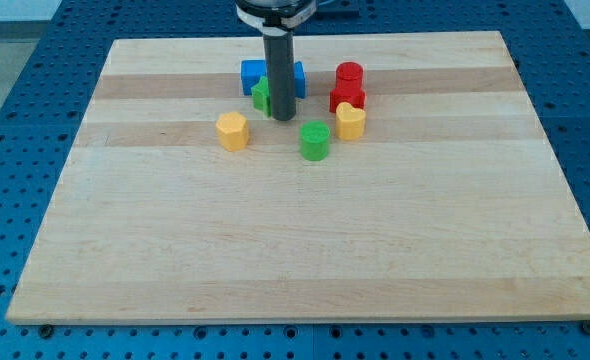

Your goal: Push the green star to left side

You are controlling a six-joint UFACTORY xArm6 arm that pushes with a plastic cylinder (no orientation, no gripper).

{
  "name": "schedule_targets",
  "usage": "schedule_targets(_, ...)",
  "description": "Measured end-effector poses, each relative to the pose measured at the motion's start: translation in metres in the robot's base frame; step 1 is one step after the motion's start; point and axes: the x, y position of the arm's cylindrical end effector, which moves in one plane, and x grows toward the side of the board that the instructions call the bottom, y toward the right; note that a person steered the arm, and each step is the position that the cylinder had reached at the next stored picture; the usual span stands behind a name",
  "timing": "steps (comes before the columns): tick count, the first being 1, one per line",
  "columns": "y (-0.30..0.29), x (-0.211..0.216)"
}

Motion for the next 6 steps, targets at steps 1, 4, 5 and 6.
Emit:
schedule_targets(1, 0.014, 0.000)
schedule_targets(4, 0.014, -0.023)
schedule_targets(5, -0.005, -0.023)
schedule_targets(6, -0.025, -0.017)
